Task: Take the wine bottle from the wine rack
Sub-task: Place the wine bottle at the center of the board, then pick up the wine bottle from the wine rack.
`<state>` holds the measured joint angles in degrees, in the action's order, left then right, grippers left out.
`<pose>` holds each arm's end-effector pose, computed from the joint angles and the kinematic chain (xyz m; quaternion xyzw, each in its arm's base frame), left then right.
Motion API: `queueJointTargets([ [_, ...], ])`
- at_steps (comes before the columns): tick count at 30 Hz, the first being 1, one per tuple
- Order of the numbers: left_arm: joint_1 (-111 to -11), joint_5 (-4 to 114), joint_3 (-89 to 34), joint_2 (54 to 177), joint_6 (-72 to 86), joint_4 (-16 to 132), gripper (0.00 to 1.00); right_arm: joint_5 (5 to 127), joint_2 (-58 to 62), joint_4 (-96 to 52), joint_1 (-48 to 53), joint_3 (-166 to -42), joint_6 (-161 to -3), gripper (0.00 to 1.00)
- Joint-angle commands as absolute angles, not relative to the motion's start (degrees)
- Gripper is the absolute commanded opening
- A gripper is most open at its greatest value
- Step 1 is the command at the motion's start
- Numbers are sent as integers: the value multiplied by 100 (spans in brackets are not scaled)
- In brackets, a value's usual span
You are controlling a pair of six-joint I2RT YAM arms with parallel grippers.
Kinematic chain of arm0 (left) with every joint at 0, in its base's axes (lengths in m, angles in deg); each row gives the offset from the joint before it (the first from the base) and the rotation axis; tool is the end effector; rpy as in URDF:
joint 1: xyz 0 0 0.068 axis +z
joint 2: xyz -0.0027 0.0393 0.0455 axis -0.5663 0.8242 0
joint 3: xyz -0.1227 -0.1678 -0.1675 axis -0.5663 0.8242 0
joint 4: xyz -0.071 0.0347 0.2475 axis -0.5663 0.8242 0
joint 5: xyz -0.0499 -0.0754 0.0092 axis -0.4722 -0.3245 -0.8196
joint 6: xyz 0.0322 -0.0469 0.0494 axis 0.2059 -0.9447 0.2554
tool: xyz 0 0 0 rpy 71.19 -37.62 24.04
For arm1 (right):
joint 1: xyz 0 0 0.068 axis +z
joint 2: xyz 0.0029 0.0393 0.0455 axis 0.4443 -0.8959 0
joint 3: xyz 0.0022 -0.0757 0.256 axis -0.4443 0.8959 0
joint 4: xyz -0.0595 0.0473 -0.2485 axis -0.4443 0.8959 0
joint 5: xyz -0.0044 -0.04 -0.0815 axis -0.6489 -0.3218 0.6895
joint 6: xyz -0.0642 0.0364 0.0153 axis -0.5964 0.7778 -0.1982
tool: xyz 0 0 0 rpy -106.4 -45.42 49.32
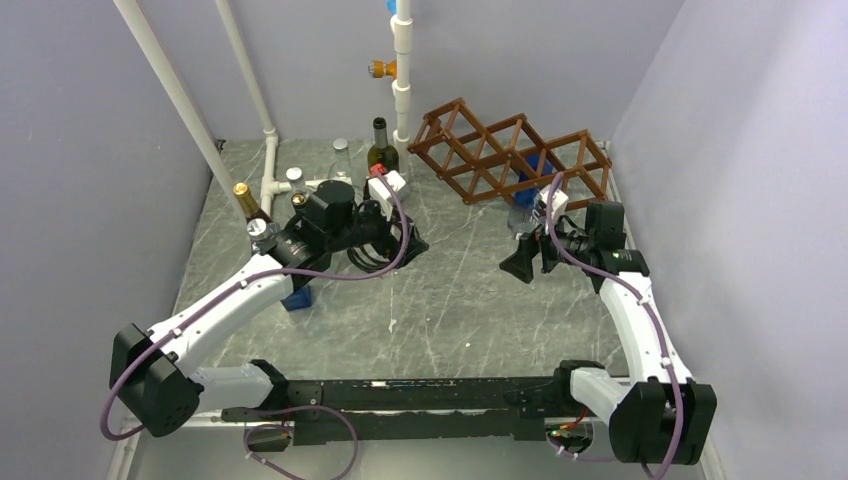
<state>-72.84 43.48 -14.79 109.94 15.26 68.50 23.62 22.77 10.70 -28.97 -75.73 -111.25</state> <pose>0.2266 -0.2070 0.3289 0.3361 0.7327 -0.3375 0.4861 0.2241 0.0390 0.2600 -0.3034 0.7975 0.3116 0.4182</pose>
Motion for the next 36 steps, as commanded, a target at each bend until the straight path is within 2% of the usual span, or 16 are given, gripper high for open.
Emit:
queueJointTargets([
  [1,-7211,4580,-1383,10791,1810,6776,100,3528,2577,34,-2987,-7295,-9454,100],
  [15,-7211,4629,-1169,10825,1766,6639,99,5279,2463,-817,-3183,-6932,-7919,100],
  [23,-7211,4683,-1158,10818,1801,6656,99,5578,2228,-1099,-3176,-6940,-7636,100],
  [36,-7211,4816,-1145,10711,2005,6682,99,5591,1115,-1920,-3174,-7169,-7142,100],
])
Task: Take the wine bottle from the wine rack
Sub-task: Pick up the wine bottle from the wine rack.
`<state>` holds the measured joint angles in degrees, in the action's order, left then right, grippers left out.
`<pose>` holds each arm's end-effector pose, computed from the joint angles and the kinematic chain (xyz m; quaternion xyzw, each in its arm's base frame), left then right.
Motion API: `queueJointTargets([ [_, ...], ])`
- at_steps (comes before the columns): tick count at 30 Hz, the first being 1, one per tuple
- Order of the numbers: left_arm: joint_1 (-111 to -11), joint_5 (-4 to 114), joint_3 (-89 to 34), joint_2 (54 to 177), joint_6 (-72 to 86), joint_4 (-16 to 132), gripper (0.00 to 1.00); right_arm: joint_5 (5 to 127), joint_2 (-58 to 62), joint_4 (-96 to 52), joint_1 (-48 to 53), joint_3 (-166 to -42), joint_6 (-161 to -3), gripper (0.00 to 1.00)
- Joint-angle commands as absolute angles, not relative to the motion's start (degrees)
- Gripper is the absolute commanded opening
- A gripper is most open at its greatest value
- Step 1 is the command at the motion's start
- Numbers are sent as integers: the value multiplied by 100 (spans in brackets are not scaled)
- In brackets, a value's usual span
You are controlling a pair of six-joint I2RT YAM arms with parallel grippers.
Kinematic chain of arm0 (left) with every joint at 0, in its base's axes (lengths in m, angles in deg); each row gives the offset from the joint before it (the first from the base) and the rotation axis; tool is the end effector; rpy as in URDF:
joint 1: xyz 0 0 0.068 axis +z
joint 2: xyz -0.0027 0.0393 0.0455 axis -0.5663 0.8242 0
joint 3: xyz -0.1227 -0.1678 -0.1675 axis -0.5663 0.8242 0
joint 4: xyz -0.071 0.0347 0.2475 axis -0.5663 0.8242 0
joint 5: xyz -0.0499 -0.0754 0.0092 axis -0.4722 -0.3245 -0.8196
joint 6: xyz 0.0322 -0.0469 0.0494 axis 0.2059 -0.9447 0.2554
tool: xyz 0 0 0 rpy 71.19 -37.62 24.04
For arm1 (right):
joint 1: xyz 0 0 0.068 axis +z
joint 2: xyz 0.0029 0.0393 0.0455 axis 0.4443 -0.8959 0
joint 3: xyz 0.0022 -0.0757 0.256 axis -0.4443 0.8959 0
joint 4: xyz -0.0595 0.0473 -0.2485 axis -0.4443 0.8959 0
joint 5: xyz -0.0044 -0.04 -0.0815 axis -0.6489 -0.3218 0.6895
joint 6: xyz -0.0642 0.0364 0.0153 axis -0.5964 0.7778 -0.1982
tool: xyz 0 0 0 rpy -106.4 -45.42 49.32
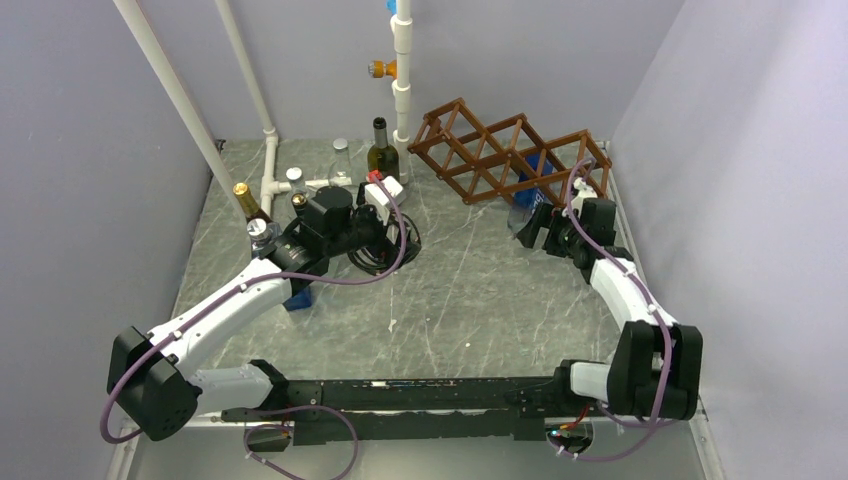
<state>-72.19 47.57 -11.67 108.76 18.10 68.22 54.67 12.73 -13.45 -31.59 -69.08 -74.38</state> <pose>0.2280 -0.1983 0.3144 0.3330 0.7454 -0.2938 0.4972 0.2800 -0.0043 0.2058 0.0778 0.8868 0.1856 0.4161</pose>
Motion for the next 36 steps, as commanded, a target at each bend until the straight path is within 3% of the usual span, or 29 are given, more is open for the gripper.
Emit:
queueJointTargets([
  [1,-7210,4811,-1141,10711,2019,6682,99,5566,1066,-2015,-3174,-7160,-7107,100],
  [27,-7211,4849,-1149,10725,2030,6691,100,5789,-324,-3183,-3133,-7534,-6273,99],
  [36,-7211,4868,-1144,10705,2056,6700,100,5773,-768,-3714,-3069,-7539,-6122,91],
])
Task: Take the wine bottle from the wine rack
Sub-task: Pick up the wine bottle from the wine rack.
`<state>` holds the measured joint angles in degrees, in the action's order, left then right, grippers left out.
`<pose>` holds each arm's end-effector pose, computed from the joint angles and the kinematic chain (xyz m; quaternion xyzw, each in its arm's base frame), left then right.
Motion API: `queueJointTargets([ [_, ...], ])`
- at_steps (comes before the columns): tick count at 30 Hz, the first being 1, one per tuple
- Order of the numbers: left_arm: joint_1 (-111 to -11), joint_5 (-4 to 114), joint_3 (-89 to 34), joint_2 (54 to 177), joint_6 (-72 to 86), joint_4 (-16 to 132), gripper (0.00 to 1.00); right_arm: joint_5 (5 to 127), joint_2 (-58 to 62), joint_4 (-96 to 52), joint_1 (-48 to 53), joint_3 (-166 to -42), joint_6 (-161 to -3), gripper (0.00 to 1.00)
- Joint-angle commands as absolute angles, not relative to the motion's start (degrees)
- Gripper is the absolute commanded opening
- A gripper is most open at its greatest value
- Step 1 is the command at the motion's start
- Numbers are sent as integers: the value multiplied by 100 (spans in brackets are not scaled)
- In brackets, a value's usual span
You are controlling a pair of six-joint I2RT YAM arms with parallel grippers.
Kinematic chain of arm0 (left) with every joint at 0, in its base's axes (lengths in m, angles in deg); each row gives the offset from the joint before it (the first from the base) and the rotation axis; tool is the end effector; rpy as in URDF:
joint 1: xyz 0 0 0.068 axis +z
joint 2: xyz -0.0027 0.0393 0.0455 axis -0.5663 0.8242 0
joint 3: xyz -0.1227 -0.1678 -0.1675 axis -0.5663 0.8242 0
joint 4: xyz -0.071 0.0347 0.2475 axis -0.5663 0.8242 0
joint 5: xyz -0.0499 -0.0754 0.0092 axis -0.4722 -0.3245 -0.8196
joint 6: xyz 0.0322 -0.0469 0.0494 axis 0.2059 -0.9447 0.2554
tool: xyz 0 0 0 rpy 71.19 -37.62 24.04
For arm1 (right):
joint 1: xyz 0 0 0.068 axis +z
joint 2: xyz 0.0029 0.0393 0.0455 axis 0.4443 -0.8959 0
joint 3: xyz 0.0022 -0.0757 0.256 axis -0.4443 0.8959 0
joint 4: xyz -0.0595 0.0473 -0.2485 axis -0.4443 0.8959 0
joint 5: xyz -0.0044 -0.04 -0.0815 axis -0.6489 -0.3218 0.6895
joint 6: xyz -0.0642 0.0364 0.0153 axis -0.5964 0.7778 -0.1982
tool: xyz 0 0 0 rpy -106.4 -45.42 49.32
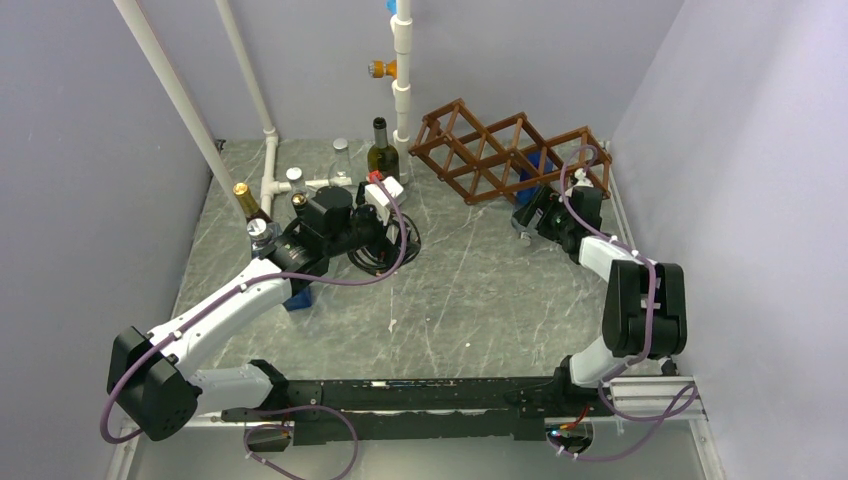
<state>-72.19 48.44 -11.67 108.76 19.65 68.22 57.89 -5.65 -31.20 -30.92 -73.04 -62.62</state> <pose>0.2288 -0.1977 0.3143 0.3393 0.7430 -0.2814 0.5036 0.3417 -0.0093 0.1685 0.1689 0.8642 0.2083 0.4257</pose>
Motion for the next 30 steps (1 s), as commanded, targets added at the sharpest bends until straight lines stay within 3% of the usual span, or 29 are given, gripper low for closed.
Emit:
queueJointTargets([
  [1,-7211,4868,-1145,10703,2056,6700,100,5656,-834,-3785,-3069,-7548,-6115,90],
  [19,-7211,4876,-1146,10720,2100,6718,100,6205,-1280,-5186,-2963,-7192,-5520,78],
  [25,-7210,4846,-1158,10707,2105,6726,99,5937,-1221,-5622,-2971,-6874,-5379,57],
  [30,-7211,4885,-1151,10661,2127,6735,100,5579,-924,-5967,-2994,-6558,-5422,12],
])
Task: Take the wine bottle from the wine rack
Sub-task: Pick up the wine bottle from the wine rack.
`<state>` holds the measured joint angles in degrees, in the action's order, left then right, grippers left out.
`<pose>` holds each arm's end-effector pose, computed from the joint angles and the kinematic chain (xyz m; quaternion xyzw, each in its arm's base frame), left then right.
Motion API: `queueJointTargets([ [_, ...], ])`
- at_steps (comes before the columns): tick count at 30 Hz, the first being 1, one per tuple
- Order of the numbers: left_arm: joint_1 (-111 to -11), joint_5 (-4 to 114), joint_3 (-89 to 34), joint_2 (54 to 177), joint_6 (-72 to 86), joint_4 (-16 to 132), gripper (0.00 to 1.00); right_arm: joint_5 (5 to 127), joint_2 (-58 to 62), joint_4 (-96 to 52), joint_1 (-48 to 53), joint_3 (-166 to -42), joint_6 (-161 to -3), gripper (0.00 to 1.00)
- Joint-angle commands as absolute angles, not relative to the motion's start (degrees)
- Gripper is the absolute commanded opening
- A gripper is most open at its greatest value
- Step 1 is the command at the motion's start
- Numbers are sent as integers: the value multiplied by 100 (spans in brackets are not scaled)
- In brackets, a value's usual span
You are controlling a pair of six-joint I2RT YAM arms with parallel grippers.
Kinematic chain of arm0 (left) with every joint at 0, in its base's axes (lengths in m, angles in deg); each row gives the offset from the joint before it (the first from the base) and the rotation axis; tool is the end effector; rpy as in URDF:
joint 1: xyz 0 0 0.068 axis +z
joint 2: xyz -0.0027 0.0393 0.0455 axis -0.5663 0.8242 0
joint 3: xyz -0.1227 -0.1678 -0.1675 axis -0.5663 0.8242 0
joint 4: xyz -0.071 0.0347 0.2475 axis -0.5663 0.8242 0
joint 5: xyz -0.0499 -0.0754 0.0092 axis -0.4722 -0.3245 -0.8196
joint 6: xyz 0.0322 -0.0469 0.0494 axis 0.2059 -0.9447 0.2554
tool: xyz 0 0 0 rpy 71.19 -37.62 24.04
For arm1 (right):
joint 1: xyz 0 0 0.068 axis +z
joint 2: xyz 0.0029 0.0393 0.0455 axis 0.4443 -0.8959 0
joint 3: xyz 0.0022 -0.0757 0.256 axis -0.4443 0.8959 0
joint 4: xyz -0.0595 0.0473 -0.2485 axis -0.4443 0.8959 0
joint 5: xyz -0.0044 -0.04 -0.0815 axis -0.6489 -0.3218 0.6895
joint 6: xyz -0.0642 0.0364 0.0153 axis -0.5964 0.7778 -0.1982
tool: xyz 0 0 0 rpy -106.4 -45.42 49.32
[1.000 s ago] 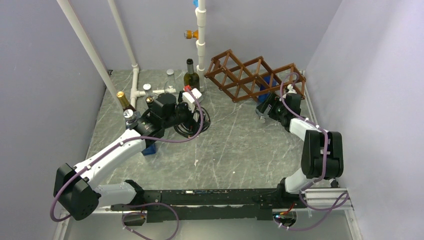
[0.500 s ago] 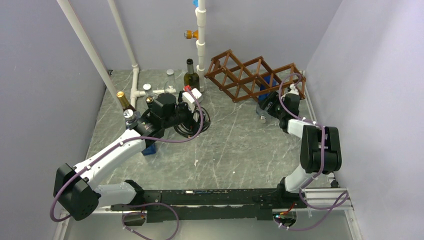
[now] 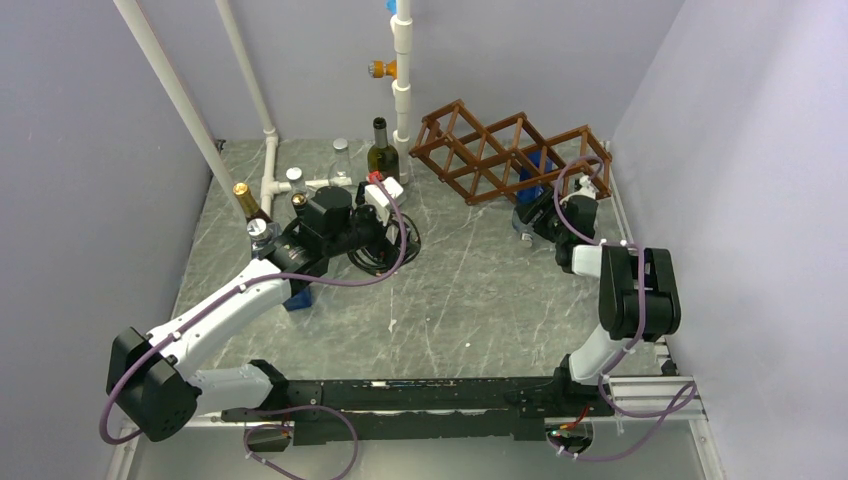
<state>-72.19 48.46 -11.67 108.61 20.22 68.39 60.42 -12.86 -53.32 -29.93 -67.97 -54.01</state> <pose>0.2282 -0.1972 0.3146 0.3429 0.7415 -0.2787 0.5049 0.3547 -0.0069 0.1438 0.2140 0.8129 0.2398 0.4858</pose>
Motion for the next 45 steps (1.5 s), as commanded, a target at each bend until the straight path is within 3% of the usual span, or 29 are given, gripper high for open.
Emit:
queueJointTargets([
  [1,-7211,4885,-1157,10655,2127,6735,100,5536,-850,-5973,-2990,-6498,-5425,6],
  [2,-7208,4878,-1157,10650,2127,6731,99,5513,-766,-5966,-2990,-6445,-5408,0],
  [27,-7207,4881,-1140,10588,2162,6718,99,4151,838,-5270,-3375,-5582,-5215,0],
  [45,-7211,4872,-1120,10528,2136,6678,99,3671,1520,-4223,-3701,-5806,-5488,0],
])
